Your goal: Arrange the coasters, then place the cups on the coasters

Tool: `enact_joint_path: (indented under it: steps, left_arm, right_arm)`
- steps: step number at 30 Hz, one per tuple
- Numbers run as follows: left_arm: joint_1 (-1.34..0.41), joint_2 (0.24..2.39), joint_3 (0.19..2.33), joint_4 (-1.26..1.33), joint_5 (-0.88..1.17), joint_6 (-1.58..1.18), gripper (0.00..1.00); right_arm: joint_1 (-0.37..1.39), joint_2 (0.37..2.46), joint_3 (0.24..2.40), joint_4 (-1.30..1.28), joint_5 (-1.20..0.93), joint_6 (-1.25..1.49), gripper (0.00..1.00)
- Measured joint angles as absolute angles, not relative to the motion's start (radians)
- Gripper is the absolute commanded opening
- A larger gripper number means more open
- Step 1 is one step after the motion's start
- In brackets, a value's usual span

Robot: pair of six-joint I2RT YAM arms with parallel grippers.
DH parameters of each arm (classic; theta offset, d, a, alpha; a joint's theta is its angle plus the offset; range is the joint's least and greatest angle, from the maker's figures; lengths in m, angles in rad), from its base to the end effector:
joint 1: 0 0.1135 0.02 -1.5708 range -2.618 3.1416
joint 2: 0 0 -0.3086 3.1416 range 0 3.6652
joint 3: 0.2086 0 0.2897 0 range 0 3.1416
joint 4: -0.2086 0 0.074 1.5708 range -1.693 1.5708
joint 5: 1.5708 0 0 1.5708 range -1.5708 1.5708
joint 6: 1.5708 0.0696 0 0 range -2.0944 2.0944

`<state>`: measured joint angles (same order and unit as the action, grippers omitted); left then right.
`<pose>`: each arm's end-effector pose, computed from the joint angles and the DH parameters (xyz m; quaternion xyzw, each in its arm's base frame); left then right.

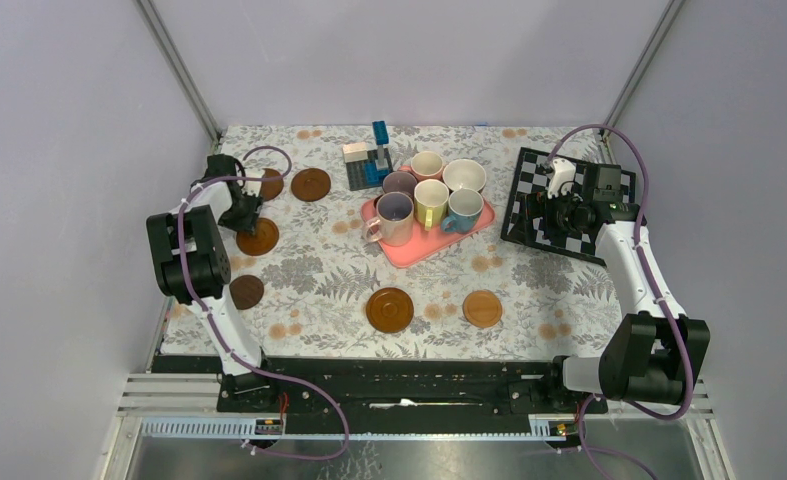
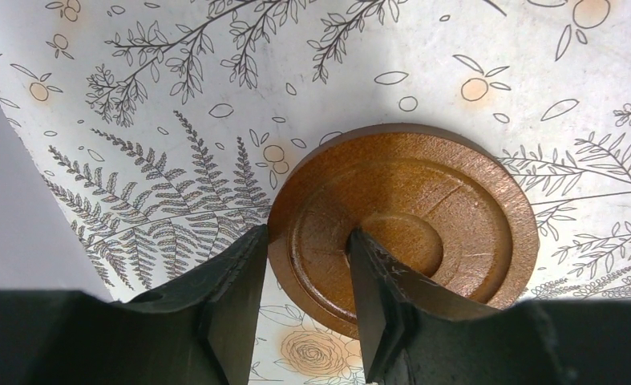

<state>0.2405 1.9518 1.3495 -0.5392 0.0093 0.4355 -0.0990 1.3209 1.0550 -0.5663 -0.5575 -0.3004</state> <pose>0.4489 0.1094 0.1583 0.0961 0.9723 0.0663 0.2025 0.3246 0.0048 0.2975 -0.1889 0.8821 0.1827 0.3910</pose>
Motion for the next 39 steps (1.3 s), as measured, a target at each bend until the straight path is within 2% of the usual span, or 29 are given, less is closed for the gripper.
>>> enact_joint_path:
  steps: [18, 27, 32, 33, 39]
  left_arm:
    - [0.248, 1.952, 1.37, -0.554, 0.015, 0.42, 0.48]
    - [0.215, 1.75, 1.411, -0.64, 0.189, 0.431, 0.65]
    - [0.011, 1.493, 1.28, -0.66, 0.322, 0.48, 0.66]
    - [-0.002, 1.483, 1.272, -0.663, 0.329, 0.482, 0.67]
    - [-0.345, 1.364, 1.114, -0.68, 0.36, 0.495, 0.68]
  right_arm:
    - [-0.099, 1.321, 1.055, -0.566, -0.558, -0.301, 0.98]
    - [-0.099, 1.321, 1.055, -0.566, -0.559, -0.3, 0.98]
    - [-0.099, 1.317, 1.055, -0.566, -0.561, -0.294, 0.98]
    - [-0.099, 1.315, 1.055, -0.566, -0.561, -0.292, 0.98]
    - [-0.099, 1.308, 1.055, -0.563, -0.562, -0.284, 0.98]
